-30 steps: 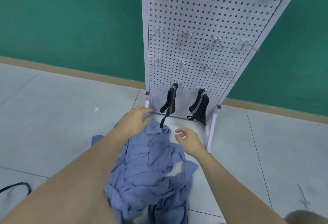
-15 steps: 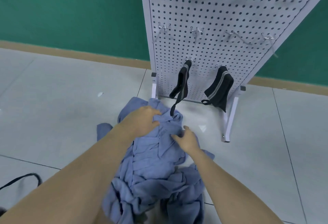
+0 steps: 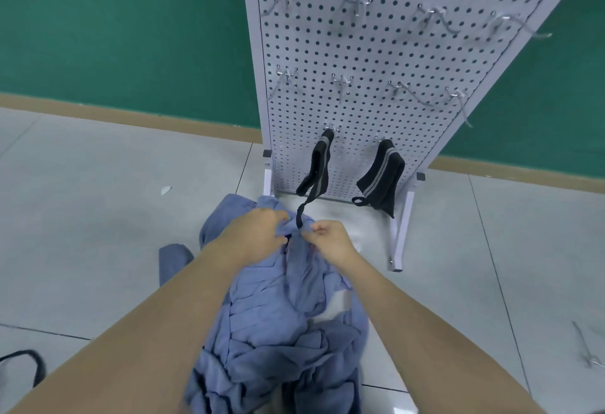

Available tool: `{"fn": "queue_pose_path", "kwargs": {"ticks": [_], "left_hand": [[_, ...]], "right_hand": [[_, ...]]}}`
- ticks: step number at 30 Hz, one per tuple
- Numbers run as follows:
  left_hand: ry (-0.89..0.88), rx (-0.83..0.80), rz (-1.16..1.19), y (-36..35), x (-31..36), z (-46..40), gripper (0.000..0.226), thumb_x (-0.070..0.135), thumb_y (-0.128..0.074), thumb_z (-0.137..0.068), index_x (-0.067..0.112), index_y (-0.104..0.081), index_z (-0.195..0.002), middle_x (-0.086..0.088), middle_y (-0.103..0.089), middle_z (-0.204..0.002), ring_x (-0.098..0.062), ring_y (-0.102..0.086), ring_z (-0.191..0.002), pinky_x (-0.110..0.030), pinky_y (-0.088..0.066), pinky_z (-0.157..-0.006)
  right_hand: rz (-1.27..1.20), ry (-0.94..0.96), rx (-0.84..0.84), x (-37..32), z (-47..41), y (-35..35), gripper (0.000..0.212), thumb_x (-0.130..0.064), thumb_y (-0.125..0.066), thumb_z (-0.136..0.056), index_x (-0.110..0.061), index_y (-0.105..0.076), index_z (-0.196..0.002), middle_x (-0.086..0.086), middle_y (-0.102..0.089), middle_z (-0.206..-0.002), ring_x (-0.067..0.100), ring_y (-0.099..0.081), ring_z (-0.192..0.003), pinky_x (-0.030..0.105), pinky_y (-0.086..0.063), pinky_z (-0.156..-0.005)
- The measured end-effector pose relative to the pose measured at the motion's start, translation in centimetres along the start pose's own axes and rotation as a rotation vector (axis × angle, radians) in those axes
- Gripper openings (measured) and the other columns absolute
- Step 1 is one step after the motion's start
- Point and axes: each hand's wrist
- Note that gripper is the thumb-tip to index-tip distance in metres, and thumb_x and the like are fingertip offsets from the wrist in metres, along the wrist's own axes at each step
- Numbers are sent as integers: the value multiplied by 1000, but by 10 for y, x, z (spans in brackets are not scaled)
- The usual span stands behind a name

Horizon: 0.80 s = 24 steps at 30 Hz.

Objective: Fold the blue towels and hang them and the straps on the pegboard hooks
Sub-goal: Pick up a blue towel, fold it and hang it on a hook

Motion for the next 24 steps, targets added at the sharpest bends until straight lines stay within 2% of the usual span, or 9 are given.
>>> {"fn": "queue_pose_path", "kwargs": {"ticks": [3, 5, 8, 12, 14, 17, 19, 22, 24], "left_hand": [[-27, 62, 90, 10, 13, 6, 44, 29, -71, -93, 18, -55, -132, 0, -62, -114, -25, -61, -102, -45, -54, -88], [-88, 97, 159, 18, 22, 13, 53, 33, -74, -89, 30, -53, -137, 5, -62, -120, -21, -59, -108, -45, -54, -90], [-161, 163, 177, 28, 39, 27, 26, 35, -73, -88, 23, -60, -108, 7, -54, -99, -16, -53, -94, -46, -51, -86], [-243, 257, 256, 40, 53, 46, 26, 35, -75, -89, 13, -60, -87, 2, -44, -86, -21, -51, -82, -39, -45, -73], [-276, 279, 306, 44, 54, 55, 29, 30, -75, -89, 11, -55, -79, -4, -52, -82, -26, -54, -81, -43, -46, -75], [-249, 300, 387, 49, 55, 72, 19, 25, -72, -93, 16, -61, -81, -4, -68, -80, -29, -63, -80, -45, -53, -81], [-241, 318, 454, 53, 55, 82, 15, 20, -68, -97, 14, -62, -85, -2, -72, -76, -29, -65, -71, -41, -54, -73], [-248, 366, 491, 58, 60, 98, 23, 19, -61, -102, 17, -52, -81, 14, -54, -53, -8, -42, -50, -22, -37, -58], [-243, 403, 518, 61, 65, 108, 25, 17, -59, -104, 19, -49, -81, 14, -42, -49, -6, -32, -49, -18, -29, -53]], "right_hand": [[74, 84, -102, -55, 28, 15, 13, -6, -70, -95, 0, -65, -84, 14, -58, -78, 21, -46, -72, 29, -39, -62], [150, 153, -136, -91, 52, 27, 16, -5, -69, -95, -7, -66, -79, 12, -60, -75, 20, -48, -69, 25, -40, -61], [279, 241, -188, -138, 95, 51, 12, -8, -70, -96, 0, -70, -87, 10, -56, -73, 19, -46, -68, 22, -42, -62], [313, 332, -148, -181, 147, 87, 13, -10, -69, -97, -12, -70, -84, 7, -64, -77, 15, -56, -74, 34, -50, -73], [290, 387, -70, -190, 170, 103, 9, -11, -69, -97, -6, -70, -90, 11, -67, -83, 20, -58, -79, 48, -55, -82], [238, 425, 41, -183, 193, 118, 9, -15, -68, -98, -7, -70, -94, 13, -69, -88, 23, -60, -82, 57, -53, -94], [213, 436, 67, -179, 201, 123, 10, -20, -66, -99, -14, -69, -93, 18, -72, -92, 24, -60, -83, 64, -50, -98], [213, 488, 83, -183, 205, 127, 15, -28, -62, -100, -15, -66, -94, 25, -71, -101, 27, -61, -84, 70, -48, -97], [186, 522, 89, -187, 206, 128, 19, -30, -61, -100, -11, -65, -99, 29, -69, -102, 27, -62, -84, 69, -48, -97]]}}
Point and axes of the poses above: each hand's wrist, its own z-axis away from the middle knuckle, its own y-axis out of the back of the hand, x = y × z
